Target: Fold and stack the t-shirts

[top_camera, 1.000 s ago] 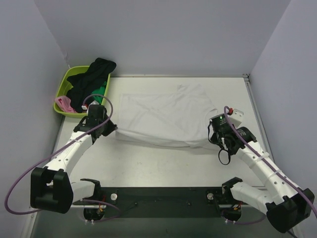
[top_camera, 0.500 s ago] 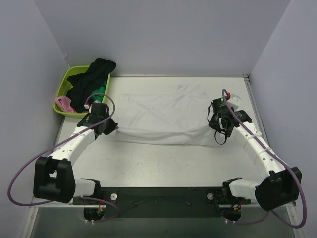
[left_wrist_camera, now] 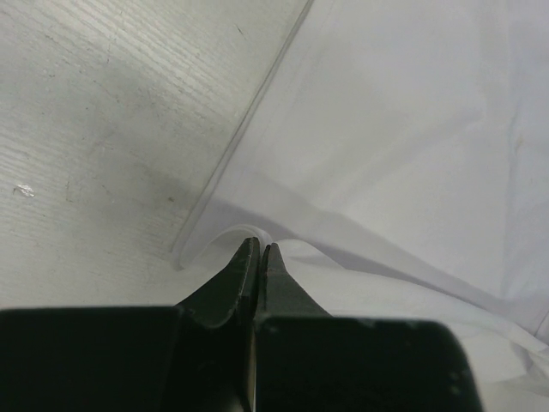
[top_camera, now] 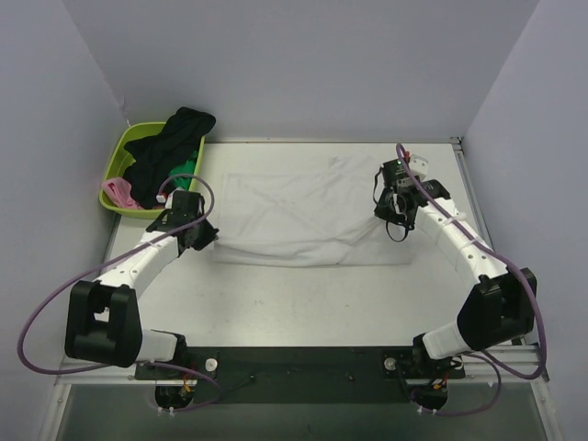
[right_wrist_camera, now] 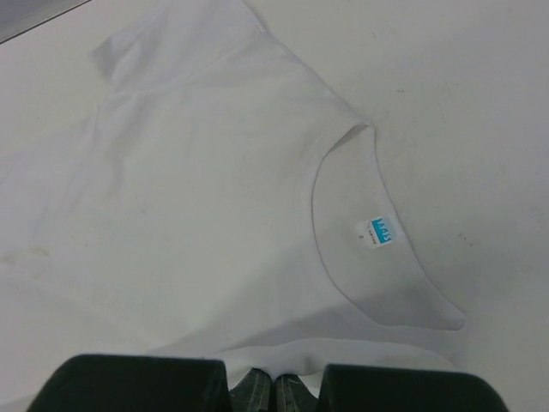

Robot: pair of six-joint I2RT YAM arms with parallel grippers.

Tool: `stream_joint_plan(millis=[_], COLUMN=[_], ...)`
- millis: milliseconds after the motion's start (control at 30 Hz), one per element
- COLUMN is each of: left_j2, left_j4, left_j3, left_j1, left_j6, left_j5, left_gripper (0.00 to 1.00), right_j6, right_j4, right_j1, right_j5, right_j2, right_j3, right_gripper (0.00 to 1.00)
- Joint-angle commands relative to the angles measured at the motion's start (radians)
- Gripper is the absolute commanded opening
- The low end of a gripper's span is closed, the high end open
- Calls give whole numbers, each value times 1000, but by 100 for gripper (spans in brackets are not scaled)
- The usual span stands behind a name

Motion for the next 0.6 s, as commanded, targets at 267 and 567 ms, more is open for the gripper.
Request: stream_joint_plan(millis=[267, 567], left_j2=[95, 117], left_j4=[69, 71], left_j3=[65, 91], left_j1=[11, 25], left_j6=[-33, -36], left_j5=[-49, -48], left_gripper=[0, 0], right_j6=[-37, -42], right_j4=[21, 26], right_j1=[-20, -29], right_j5=[-8, -25], right_j2=[139, 208], right_j3=[120, 195], right_gripper=[0, 0])
